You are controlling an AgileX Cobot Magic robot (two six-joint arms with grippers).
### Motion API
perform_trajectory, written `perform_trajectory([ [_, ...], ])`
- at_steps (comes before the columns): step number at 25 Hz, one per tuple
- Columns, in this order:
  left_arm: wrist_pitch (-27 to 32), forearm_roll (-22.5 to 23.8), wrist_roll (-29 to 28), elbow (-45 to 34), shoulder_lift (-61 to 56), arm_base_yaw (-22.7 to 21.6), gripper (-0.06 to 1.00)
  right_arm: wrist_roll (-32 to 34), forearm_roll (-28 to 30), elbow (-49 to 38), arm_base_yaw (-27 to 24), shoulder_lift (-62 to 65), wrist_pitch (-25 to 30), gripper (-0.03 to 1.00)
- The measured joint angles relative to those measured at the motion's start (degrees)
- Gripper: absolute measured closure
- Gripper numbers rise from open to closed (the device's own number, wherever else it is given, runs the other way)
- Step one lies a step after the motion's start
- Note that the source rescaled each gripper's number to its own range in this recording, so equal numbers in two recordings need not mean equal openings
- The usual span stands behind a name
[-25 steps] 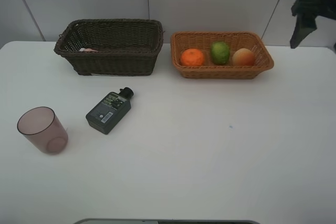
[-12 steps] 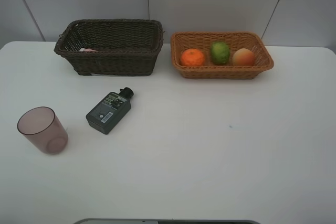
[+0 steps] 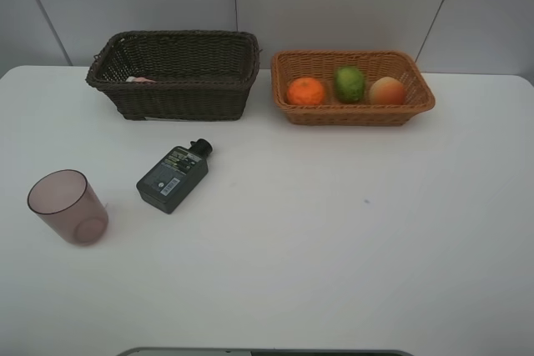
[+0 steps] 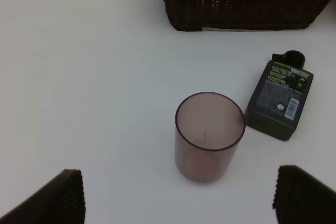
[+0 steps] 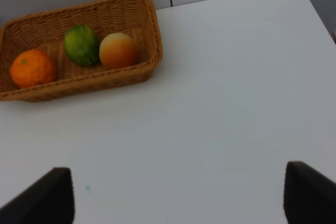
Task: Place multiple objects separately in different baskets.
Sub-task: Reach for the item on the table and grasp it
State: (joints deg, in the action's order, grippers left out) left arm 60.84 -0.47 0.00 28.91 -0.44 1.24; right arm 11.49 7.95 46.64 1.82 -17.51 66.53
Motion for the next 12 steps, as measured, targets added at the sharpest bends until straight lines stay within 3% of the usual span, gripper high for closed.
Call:
perform_trajectory([
  [6,0.0,0.0,0.0,0.0,0.0,0.0,0.01,-2.73,0.05,-9.76,0.0,11.47,-5.28,0.2],
  [12,0.0,0.0,0.0,0.0,0.0,0.0,0.01,-4.46,0.0,-16.36,0.0,17.42,-5.72,0.2],
])
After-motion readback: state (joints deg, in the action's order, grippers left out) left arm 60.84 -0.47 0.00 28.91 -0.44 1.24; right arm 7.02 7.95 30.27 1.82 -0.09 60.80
